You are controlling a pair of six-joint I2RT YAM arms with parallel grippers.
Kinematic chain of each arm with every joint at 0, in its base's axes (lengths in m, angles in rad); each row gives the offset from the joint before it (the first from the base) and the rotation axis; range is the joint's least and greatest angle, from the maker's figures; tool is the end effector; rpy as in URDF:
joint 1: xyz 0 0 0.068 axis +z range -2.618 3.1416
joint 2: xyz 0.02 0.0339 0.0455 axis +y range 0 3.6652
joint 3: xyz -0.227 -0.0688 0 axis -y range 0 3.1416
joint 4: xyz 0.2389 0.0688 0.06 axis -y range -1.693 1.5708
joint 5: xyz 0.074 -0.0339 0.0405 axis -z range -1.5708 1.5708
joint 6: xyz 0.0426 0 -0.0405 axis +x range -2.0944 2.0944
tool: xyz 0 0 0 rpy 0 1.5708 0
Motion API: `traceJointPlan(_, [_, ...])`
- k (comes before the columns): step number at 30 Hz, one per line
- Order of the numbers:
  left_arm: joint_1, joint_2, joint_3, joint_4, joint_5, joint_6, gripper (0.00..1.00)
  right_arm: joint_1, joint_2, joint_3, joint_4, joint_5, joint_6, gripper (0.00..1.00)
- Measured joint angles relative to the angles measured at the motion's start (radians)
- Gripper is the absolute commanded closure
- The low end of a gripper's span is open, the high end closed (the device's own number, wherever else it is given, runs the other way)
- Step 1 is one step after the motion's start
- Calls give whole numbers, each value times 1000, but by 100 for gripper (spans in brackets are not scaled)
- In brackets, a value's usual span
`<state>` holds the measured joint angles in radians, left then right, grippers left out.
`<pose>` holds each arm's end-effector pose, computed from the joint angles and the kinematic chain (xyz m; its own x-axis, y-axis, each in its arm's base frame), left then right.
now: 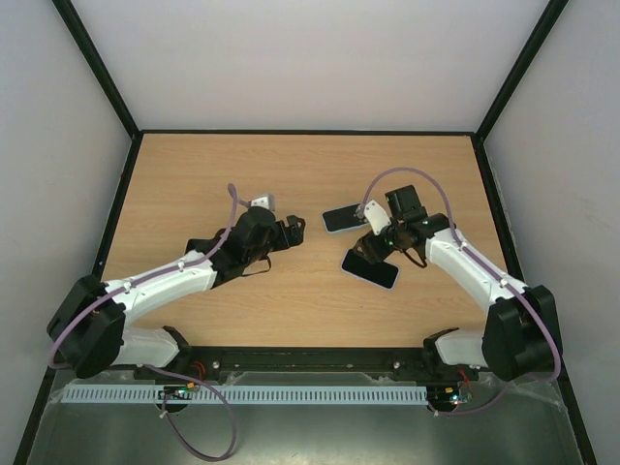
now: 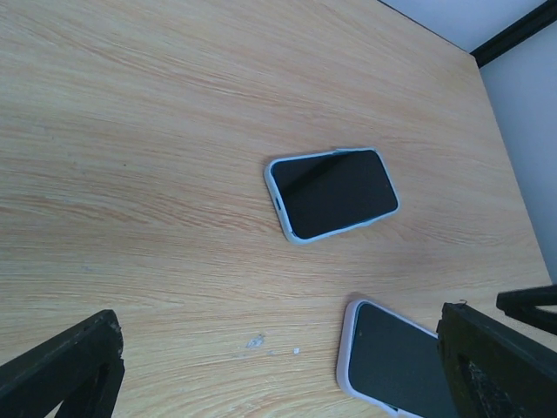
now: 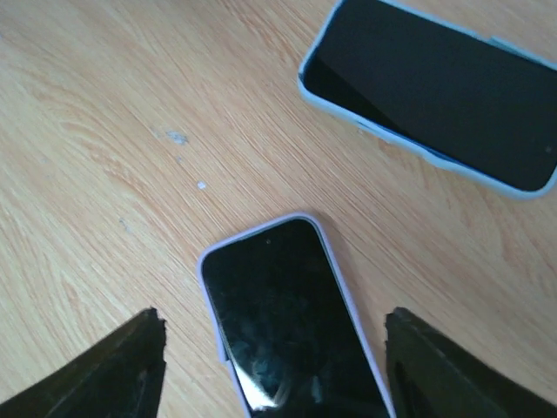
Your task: Take the phone out of the phone case
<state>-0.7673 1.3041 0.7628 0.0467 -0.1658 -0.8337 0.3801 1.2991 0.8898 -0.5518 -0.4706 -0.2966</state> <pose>0.2193 -0.2018 0.2057 -0.6592 -0.3788 -0.6496 0.1369 0.7889 -0.5990 0.2401 0.1167 0.2003 -0.5610 -0.5046 -0.6563 -0.7693 0.6105 0.1881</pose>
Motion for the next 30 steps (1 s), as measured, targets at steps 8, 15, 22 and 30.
traceJointPlan(8, [-7, 4, 0, 32, 62, 40, 1, 0, 49, -3, -34, 137, -138, 2])
traceJointPlan(15, [-9, 4, -1, 31, 91, 80, 0, 0, 189, -3, -64, 204, -233, 2])
traceJointPlan(22, [-15, 11, -1, 32, 116, 91, 0, 0, 264, -3, -109, 193, -287, 3])
traceJointPlan(30, [-20, 31, -1, 36, 136, 95, 0, 0, 311, -2, -142, 154, -317, 4])
